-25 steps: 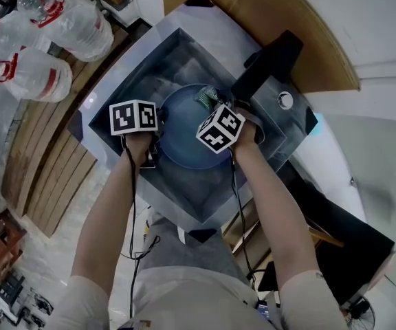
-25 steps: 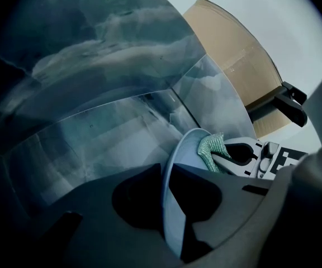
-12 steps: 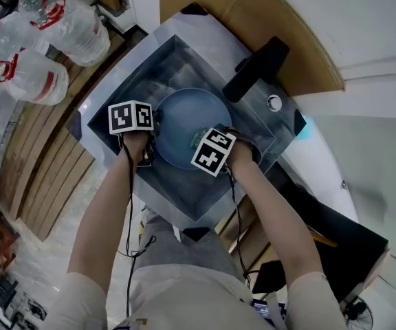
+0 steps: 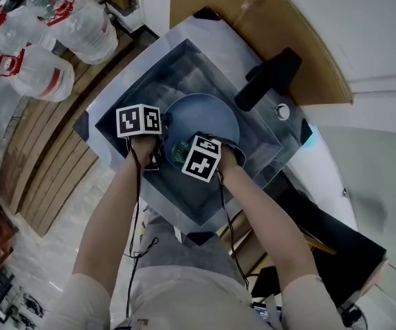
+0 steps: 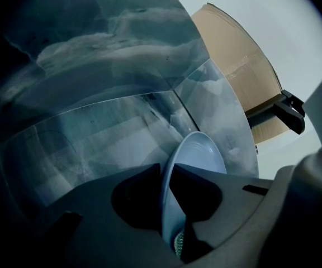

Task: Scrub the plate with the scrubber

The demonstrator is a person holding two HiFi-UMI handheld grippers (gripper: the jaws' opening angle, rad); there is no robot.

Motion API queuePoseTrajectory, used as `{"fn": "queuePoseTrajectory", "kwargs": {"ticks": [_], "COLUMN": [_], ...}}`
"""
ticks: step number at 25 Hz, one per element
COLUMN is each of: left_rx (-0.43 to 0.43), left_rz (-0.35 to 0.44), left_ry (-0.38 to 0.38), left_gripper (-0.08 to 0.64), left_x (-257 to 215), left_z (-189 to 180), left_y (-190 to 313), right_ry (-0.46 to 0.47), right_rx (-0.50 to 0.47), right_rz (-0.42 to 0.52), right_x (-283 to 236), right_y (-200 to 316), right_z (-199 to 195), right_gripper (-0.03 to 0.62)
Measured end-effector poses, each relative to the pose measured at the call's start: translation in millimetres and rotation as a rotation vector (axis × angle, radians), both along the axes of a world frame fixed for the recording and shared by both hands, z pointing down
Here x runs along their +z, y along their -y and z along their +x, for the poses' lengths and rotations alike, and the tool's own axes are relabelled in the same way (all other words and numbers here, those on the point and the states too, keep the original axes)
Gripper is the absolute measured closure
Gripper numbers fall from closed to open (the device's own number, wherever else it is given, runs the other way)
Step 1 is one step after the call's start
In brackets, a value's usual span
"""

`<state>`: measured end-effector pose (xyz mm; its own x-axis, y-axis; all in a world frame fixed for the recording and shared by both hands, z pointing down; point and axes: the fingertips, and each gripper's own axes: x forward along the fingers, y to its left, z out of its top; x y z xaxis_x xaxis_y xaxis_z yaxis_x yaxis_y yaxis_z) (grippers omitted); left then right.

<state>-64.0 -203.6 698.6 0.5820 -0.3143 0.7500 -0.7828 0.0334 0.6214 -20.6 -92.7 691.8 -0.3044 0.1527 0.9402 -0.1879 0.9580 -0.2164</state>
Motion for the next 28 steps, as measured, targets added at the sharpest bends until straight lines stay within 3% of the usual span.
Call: {"fn": "queuePoseTrajectory", "kwargs": {"ticks": [10,15,19,21,25,28], "left_rx": [-0.028,-0.018,-0.026,-0.038,-0.048,-0.047], "left_rz": [0.003,0.019,0.022,0.018,0.014,0.017], "left_ry": [-0.026,-0.015,-0.022,-0.036,-0.050,-0.048], "left_gripper": [0.499,0.502,0.502,0.502,0.502,0.502], "left_x": [-1,-1,0,0,0,0], "left_z": [-5,-7,-7,-8,-8,-7], "left_y": [5,7,8,9,10,10], "right_ry": [0.038,0.094,0.127,0.137,0.143,0.086], "right_rx": [0.105,0.276,0.351,0.406,0.550,0.567], "right_rz": [-0.094,-0.107,-0.093,-0.046,0.135,0.279], "right_x": [-3,3,3,3,1,-8], "right_y": [19,32,41,53,104,137], "right_z": [-4,1,2,3,19,39], "right_gripper": [0.477,0.483,0.483,0.482,0.476,0.474]}}
